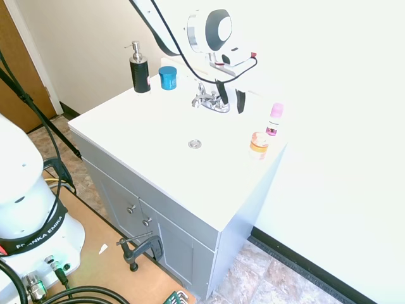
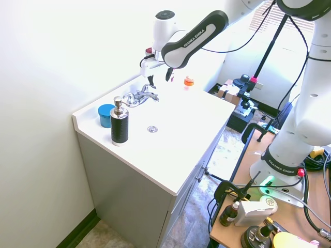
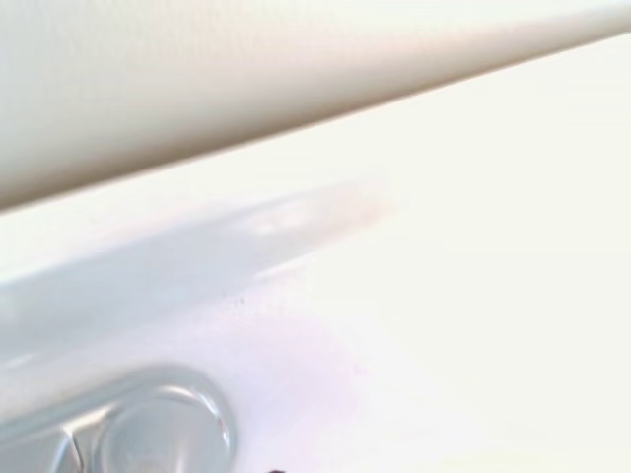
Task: Turn on the cold water
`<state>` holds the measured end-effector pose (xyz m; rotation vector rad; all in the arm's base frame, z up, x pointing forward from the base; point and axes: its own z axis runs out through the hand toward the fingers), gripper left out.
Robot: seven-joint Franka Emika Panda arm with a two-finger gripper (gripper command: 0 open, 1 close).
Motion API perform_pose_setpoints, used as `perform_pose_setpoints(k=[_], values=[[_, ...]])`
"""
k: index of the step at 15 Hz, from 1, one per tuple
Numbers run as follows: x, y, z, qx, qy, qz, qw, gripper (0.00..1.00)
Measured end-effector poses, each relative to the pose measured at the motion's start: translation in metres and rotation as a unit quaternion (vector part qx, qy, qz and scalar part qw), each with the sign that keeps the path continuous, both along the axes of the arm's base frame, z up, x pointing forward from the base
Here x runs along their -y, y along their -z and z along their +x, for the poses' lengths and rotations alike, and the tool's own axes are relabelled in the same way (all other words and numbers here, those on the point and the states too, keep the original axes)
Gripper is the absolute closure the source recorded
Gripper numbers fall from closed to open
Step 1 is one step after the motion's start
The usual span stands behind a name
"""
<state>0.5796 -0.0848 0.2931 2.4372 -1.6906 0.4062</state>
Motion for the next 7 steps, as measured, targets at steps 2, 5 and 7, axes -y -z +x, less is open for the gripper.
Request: perform_pose_setpoints(k=[2, 5, 7], values=[[-0.001, -0.003, -0.010, -0.002, 0.001, 0.003, 1.0000, 0.00], [-0.010, -0.006, -0.039, -0.011, -0.003, 0.016, 0.9998, 0.00], [-0.027, -0.010, -0.066, -0.018, -0.022, 0.039, 0.9989, 0.00]])
